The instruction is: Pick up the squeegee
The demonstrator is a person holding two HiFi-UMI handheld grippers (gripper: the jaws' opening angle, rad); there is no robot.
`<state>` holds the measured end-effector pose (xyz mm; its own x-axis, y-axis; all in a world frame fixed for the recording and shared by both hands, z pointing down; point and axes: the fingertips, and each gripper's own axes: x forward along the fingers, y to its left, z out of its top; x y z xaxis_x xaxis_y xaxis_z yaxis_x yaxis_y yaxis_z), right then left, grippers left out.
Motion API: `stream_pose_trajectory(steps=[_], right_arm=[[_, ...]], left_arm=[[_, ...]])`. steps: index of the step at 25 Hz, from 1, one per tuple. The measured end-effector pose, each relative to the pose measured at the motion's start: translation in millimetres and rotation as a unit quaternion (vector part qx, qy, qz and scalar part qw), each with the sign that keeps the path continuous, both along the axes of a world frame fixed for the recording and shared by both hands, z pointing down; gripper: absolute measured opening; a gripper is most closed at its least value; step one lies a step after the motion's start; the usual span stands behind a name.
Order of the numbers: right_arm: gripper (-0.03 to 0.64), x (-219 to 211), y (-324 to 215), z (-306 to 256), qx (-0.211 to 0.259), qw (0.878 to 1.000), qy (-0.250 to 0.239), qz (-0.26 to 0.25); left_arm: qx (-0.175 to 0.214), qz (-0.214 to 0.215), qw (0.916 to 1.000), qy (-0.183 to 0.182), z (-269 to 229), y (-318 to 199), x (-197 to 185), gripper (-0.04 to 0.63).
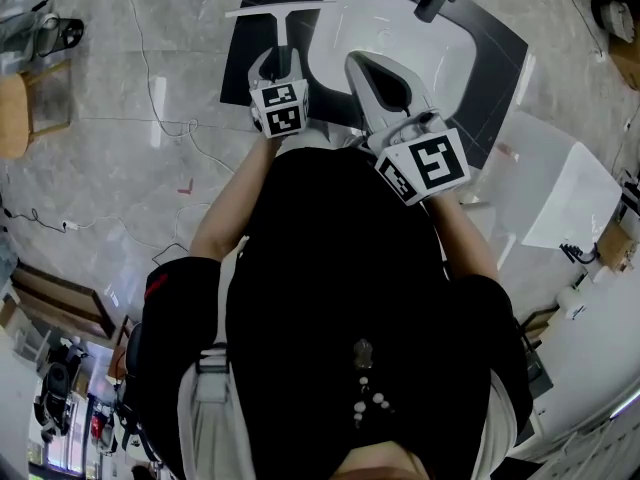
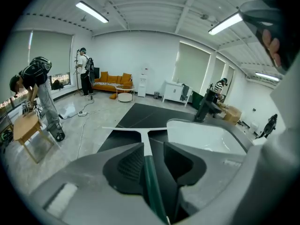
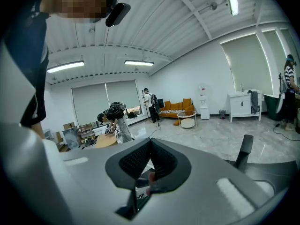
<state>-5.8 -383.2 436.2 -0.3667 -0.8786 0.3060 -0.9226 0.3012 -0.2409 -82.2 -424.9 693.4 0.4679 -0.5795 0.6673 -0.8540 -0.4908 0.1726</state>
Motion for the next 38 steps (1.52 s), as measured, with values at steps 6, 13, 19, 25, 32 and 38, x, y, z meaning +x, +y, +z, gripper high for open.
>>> stream_pose_trajectory(steps=[6, 13, 19, 25, 32, 38], right_arm=[[0.002, 6.5, -9.5, 9.3, -0.013, 1.0, 0.003, 0.028], [0.002, 19.0, -5.7, 15.1, -0.02, 0.998, 0.008, 0.054], [0.002, 29.7, -1.3, 18.2, -0.019, 0.997, 0.006, 0.071], [0.002, 36.5, 9.3, 21.3, -0.021, 0.997, 0.005, 0.077], [0.002, 52.2, 35.7, 16.1, -0.009, 0.996, 0.004, 0.089], [0.002, 65.8, 54.4, 11.9, -0.001, 0.996, -0.001, 0.086]], left_arm=[[-0.022, -0.001, 0.9996, -0.019, 31.7, -12.7, 3.7, 0.152], [-0.056, -0.022, 0.9975, -0.035, 55.3, -23.9, 6.0, 0.152], [-0.065, -0.026, 0.9968, -0.038, 61.4, -24.7, 5.8, 0.152], [-0.066, -0.035, 0.9958, -0.053, 64.3, -24.2, 8.0, 0.109], [-0.046, -0.055, 0.9954, -0.063, 56.8, -20.5, -2.1, 0.106], [-0.031, -0.072, 0.9955, -0.053, 40.7, -11.6, -3.7, 0.106]])
